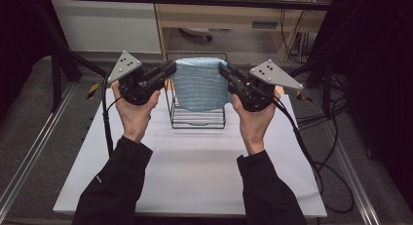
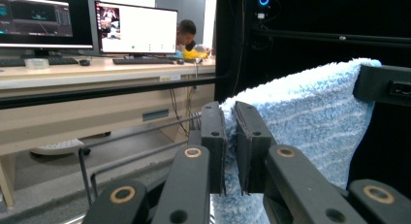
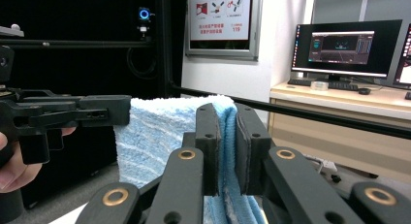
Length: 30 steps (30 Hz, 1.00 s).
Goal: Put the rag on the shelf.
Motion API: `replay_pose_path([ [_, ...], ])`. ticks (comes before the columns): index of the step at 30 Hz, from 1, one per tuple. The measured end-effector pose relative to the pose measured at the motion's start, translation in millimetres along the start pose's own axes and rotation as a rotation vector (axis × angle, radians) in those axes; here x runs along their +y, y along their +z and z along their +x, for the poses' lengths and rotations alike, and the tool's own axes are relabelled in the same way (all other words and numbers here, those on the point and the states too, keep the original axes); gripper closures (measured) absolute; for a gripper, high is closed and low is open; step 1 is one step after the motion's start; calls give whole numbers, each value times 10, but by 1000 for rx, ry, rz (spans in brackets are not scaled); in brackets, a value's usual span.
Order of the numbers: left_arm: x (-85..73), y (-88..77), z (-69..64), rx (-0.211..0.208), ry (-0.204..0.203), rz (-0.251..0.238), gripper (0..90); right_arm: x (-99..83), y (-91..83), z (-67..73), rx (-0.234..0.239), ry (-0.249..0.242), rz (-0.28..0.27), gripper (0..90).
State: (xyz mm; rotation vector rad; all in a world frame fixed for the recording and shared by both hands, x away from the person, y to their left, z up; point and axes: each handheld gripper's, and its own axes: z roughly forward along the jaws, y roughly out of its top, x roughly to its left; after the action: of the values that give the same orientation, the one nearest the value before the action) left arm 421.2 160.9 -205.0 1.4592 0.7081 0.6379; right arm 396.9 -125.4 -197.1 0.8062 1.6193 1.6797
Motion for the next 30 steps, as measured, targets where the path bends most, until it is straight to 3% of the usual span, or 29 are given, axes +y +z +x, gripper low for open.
replay_pose_path([
  [30,517,113,165,48,17,-94,833,480,342,-103,1,-30,-78,822],
])
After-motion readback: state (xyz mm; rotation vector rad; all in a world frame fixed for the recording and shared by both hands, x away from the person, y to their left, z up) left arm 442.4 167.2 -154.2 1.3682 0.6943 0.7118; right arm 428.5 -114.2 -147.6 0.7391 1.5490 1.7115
